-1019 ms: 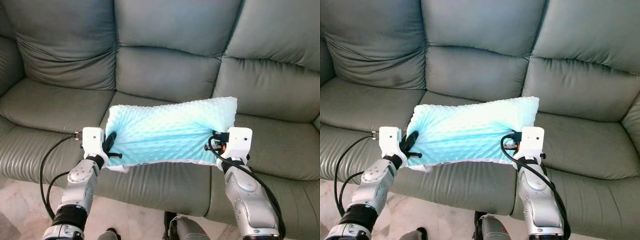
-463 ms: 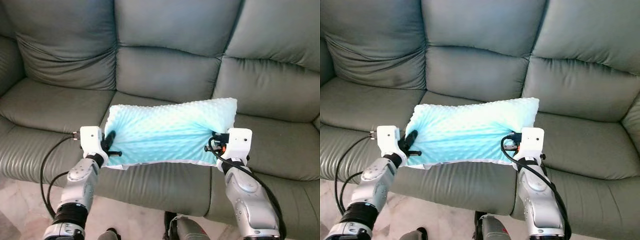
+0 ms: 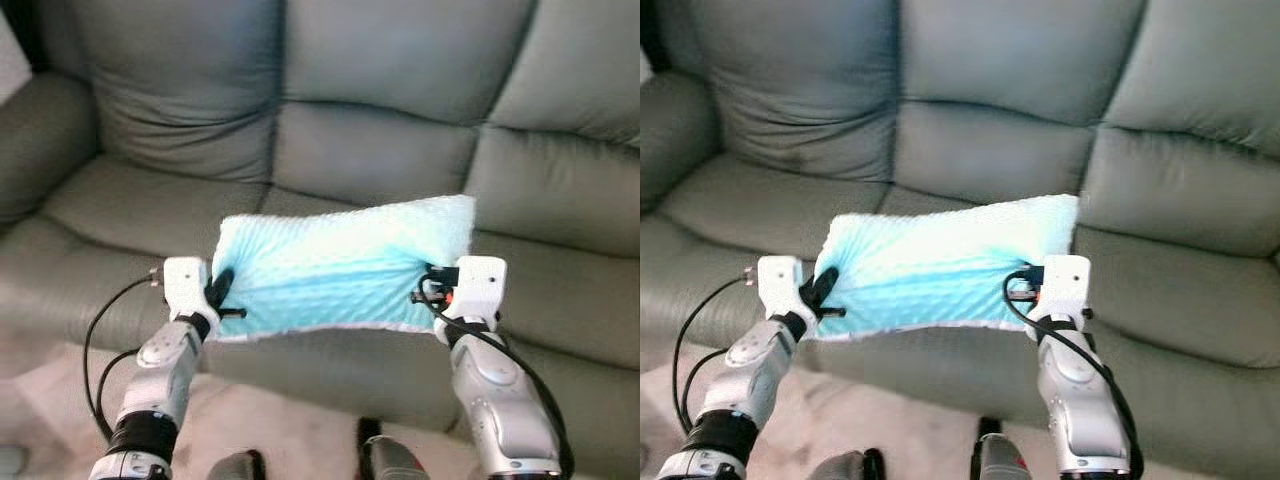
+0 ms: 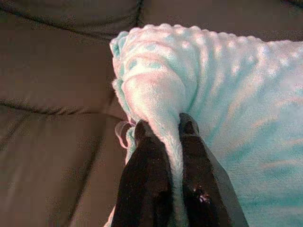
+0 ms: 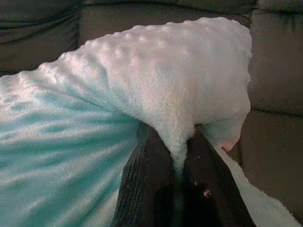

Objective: Move the pillow to the sofa

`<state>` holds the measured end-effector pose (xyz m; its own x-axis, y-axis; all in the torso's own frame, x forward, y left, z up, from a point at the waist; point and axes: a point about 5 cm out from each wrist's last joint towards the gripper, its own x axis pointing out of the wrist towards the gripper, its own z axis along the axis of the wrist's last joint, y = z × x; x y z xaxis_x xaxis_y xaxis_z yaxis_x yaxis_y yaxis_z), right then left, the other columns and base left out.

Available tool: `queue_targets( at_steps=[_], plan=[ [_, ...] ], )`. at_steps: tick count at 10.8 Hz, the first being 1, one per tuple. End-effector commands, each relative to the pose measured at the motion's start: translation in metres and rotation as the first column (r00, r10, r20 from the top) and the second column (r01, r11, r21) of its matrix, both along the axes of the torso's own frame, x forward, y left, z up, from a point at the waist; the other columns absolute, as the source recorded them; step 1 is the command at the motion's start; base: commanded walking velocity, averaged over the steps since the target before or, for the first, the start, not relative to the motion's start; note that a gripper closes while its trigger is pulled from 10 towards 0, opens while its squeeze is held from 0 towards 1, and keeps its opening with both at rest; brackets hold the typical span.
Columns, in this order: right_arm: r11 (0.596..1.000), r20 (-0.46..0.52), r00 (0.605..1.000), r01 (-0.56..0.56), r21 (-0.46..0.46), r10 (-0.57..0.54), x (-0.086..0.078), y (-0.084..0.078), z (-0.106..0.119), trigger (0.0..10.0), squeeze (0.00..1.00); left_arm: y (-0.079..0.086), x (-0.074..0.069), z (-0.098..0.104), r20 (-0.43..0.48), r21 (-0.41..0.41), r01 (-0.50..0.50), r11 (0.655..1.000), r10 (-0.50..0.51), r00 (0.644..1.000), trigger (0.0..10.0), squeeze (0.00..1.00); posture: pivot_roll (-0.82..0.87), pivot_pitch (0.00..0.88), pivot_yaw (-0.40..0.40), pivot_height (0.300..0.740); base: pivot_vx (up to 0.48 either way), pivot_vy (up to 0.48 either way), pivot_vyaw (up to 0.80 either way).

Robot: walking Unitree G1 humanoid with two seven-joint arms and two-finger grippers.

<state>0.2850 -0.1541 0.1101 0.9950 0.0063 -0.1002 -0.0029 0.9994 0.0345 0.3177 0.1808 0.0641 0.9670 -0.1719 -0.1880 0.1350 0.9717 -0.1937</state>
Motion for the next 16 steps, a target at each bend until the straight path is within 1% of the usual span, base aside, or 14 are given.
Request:
queue_targets(
  at_steps=[1,3,5,7,9,14,16],
  plan=[
    [1.0,0.008,1.0,0.03,-0.008,-0.03,-0.001,-0.008,0.003,10.0,0.0,-0.001,-0.002,0.0,0.012,-0.008,0.01,1.0,-0.01,1.0,10.0,0.0,-0.16,0.241,-0.038,0.74,0.0,0.0,0.0],
    [0.999,0.001,1.0,0.03,-0.013,-0.03,-0.001,-0.009,0.002,10.0,0.0,-0.008,-0.004,-0.001,0.003,-0.019,0.06,0.998,-0.06,0.998,10.0,0.0,-0.16,0.239,-0.037,0.74,0.0,0.0,0.0],
    [0.999,-0.005,0.999,0.032,-0.017,-0.032,0.0,-0.009,0.002,10.0,0.0,-0.016,-0.005,0.003,0.012,-0.026,0.097,0.995,-0.097,0.995,10.0,0.0,-0.16,0.238,-0.037,0.74,0.0,0.0,0.0],
    [0.999,-0.008,0.999,0.031,-0.019,-0.031,0.0,-0.009,0.001,10.0,0.0,-0.016,-0.006,0.002,0.004,-0.036,0.098,0.995,-0.098,0.995,10.0,0.0,-0.16,0.239,-0.038,0.74,0.0,0.0,0.0],
    [0.999,-0.01,0.999,0.032,-0.021,-0.032,0.001,-0.009,0.001,10.0,0.0,-0.016,-0.006,0.001,-0.01,-0.044,0.093,0.995,-0.094,0.996,10.0,0.0,-0.16,0.238,-0.038,0.74,0.0,0.476,0.0],
    [0.999,-0.013,0.999,0.034,-0.025,-0.035,0.001,-0.01,0.002,10.0,0.0,-0.021,-0.007,0.001,-0.016,-0.036,0.123,0.992,-0.124,0.992,10.0,0.0,-0.16,0.234,-0.039,0.74,0.0,0.475,0.0],
    [0.999,-0.014,0.999,0.036,-0.026,-0.037,0.001,-0.011,0.002,10.0,0.0,-0.024,-0.008,0.002,-0.008,-0.045,0.145,0.988,-0.146,0.989,10.0,0.0,-0.16,0.232,-0.039,0.74,0.0,0.0,0.0]
  ],
)
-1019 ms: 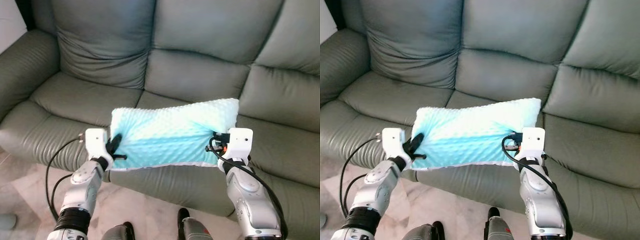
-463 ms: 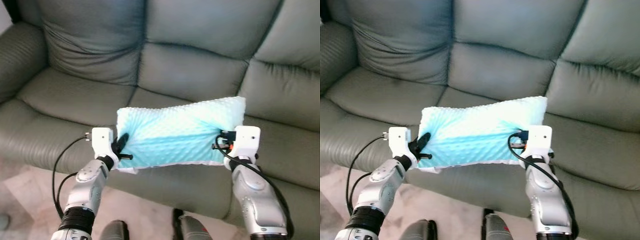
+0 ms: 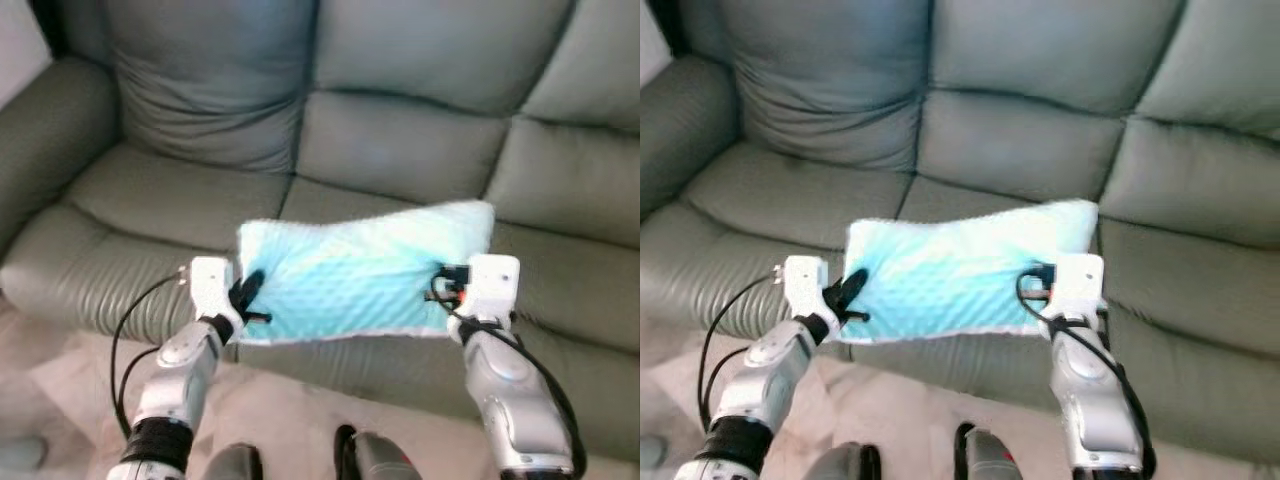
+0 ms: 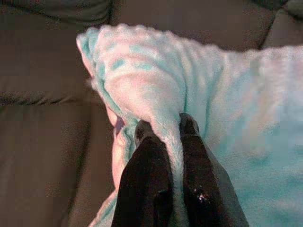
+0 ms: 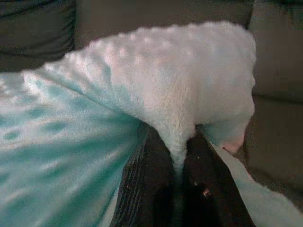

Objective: Move the pillow to the sofa

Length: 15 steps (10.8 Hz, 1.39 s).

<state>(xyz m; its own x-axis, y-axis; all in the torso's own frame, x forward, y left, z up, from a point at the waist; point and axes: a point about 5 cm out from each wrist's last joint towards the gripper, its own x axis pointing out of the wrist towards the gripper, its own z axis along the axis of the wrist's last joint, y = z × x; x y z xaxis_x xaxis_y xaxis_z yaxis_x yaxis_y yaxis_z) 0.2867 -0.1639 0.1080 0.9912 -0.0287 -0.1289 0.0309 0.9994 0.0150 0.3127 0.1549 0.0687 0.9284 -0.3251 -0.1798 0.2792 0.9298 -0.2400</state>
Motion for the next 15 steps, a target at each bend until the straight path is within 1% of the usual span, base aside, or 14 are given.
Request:
queue_targets(
  at_steps=[1,5,10,13,15],
  plan=[
    [1.0,0.013,1.0,0.004,-0.008,-0.004,0.0,-0.001,0.004,10.0,0.0,-0.001,-0.004,-0.002,-0.013,-0.004,0.012,1.0,-0.012,1.0,10.0,0.0,-0.16,0.23,-0.038,0.74,0.0,0.0,0.0],
    [1.0,0.004,1.0,0.011,-0.01,-0.011,0.001,-0.002,0.002,10.0,0.0,-0.012,-0.007,-0.003,-0.012,-0.014,0.072,0.997,-0.072,0.997,10.0,0.0,-0.16,0.227,-0.036,0.74,0.0,0.0,0.0],
    [1.0,-0.007,1.0,0.011,-0.016,-0.011,0.0,-0.002,0.001,10.0,0.0,-0.011,-0.009,-0.003,-0.014,-0.029,0.067,0.997,-0.067,0.998,10.0,0.0,-0.16,0.231,-0.038,0.74,0.0,0.0,-0.79],
    [1.0,-0.011,1.0,0.01,-0.019,-0.01,0.0,-0.003,0.0,10.0,0.0,-0.013,-0.01,-0.003,-0.017,-0.044,0.08,0.996,-0.081,0.997,10.0,0.0,-0.16,0.233,-0.041,0.74,0.0,0.0,-0.79],
    [1.0,-0.008,1.0,0.002,-0.021,-0.002,0.001,-0.002,0.001,10.0,0.0,-0.015,-0.011,-0.003,-0.014,-0.053,0.084,0.995,-0.085,0.996,10.0,0.0,-0.16,0.234,-0.043,0.74,0.0,0.0,0.0]
  ],
)
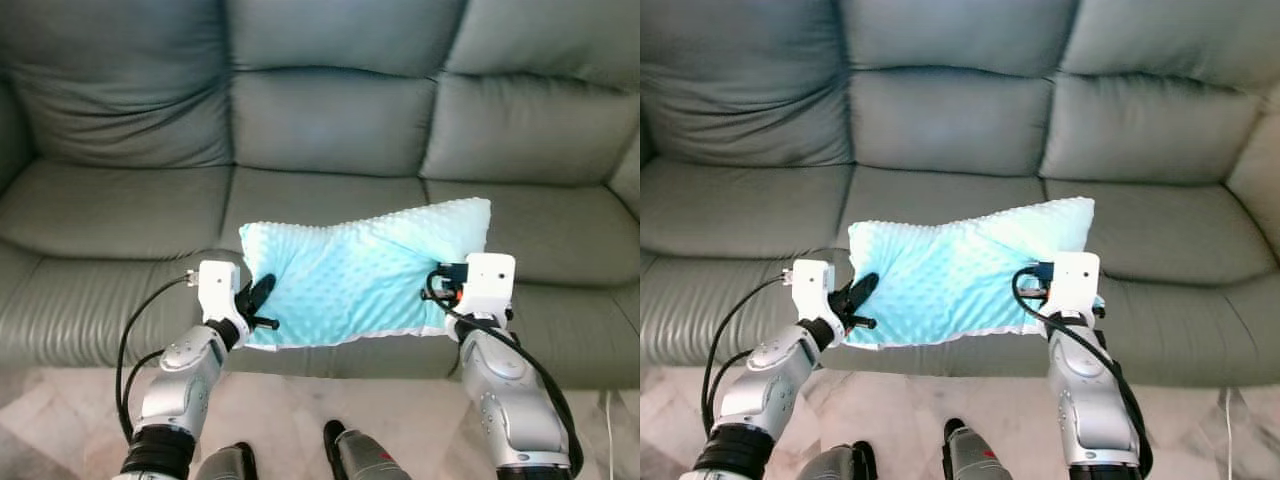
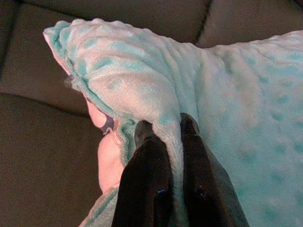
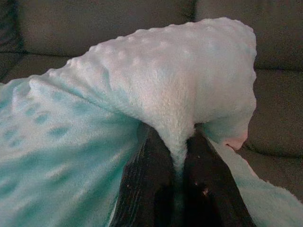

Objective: Move the pillow to the sofa

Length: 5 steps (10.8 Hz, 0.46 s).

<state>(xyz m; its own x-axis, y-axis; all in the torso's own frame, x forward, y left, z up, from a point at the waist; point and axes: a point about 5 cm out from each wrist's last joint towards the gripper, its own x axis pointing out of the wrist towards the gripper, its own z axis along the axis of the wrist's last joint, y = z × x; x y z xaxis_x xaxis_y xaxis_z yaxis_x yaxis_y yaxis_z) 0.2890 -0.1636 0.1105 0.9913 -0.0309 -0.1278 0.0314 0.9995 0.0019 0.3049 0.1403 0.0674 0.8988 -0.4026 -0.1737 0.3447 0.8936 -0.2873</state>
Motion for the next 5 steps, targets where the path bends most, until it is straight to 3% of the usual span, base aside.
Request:
queue_targets(
  at_steps=[1,3,5],
  plan=[
    [1.0,-0.009,1.0,0.001,-0.009,-0.001,-0.0018,-0.0022,-0.0014,10.0,0.0,-0.0007,-0.0033,-0.0004,0.001,-0.007,0.008,1.0,-0.008,1.0,10.0,0.0,-0.16,0.235,-0.044,0.74,0.0,0.0,0.0],
    [1.0,-0.008,1.0,0.0,-0.008,0.0,-0.0022,-0.0019,-0.0015,10.0,0.0,0.0016,-0.003,0.0034,0.01,-0.044,-0.009,0.999,0.009,1.0,10.0,0.0,-0.16,0.235,-0.044,0.74,0.0,0.0,0.0],
    [1.0,-0.004,1.0,-0.003,-0.002,0.003,-0.0032,-0.0003,-0.0012,10.0,0.0,0.0055,-0.0027,0.0055,0.023,-0.025,-0.018,1.0,0.018,1.0,10.0,0.0,-0.16,0.233,-0.045,0.74,0.0,0.0,0.0]
  ],
)
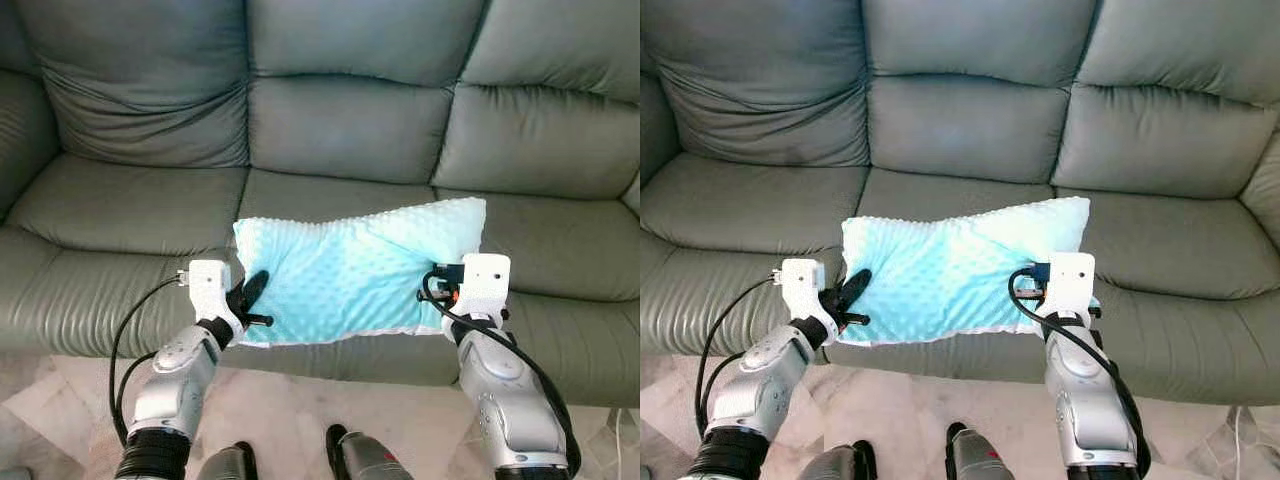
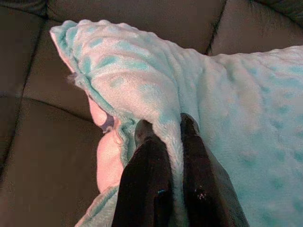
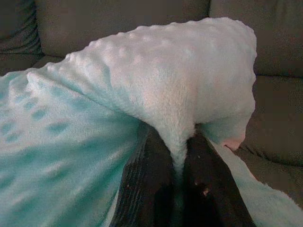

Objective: Move the pillow to the sofa

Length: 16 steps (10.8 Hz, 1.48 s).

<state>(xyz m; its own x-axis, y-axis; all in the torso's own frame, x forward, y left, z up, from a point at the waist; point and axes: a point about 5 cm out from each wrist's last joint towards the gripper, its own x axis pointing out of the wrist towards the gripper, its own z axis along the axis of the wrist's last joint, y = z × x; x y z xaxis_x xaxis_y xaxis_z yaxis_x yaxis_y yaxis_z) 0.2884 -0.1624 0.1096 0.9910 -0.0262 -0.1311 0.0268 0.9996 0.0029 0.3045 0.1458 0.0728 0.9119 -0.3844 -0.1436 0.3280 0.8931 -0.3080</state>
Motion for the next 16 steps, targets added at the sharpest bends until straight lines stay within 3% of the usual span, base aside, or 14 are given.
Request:
queue_targets(
  at_steps=[1,5,13,16],
  plan=[
    [1.0,0.0,1.0,-0.002,-0.002,0.002,-0.0026,-0.0005,-0.0003,10.0,0.0,0.0008,-0.0026,0.0004,0.005,0.006,0.003,1.0,-0.003,1.0,10.0,0.0,-0.16,0.232,-0.046,0.74,0.0,0.0,0.0],
    [1.0,0.0,1.0,-0.005,0.001,0.005,-0.0019,0.0009,-0.0007,10.0,0.0,0.0011,-0.0037,0.0002,0.005,0.004,0.004,1.0,-0.004,1.0,10.0,0.0,-0.15,0.226,-0.044,0.74,0.0,0.0,0.0],
    [1.0,-0.003,1.0,-0.004,-0.003,0.004,-0.0025,-0.0002,-0.0013,10.0,0.0,0.001,-0.0033,-0.0015,-0.003,0.003,-0.001,1.0,0.001,1.0,10.0,0.0,-0.16,0.225,-0.044,0.74,0.0,-0.29,0.0],
    [1.0,-0.001,1.0,-0.003,-0.004,0.003,-0.0023,-0.0005,-0.001,10.0,0.0,0.0022,-0.0021,-0.0014,-0.005,-0.005,-0.013,1.0,0.013,1.0,10.0,0.0,-0.16,0.221,-0.043,0.74,0.0,0.0,0.0]
  ],
)
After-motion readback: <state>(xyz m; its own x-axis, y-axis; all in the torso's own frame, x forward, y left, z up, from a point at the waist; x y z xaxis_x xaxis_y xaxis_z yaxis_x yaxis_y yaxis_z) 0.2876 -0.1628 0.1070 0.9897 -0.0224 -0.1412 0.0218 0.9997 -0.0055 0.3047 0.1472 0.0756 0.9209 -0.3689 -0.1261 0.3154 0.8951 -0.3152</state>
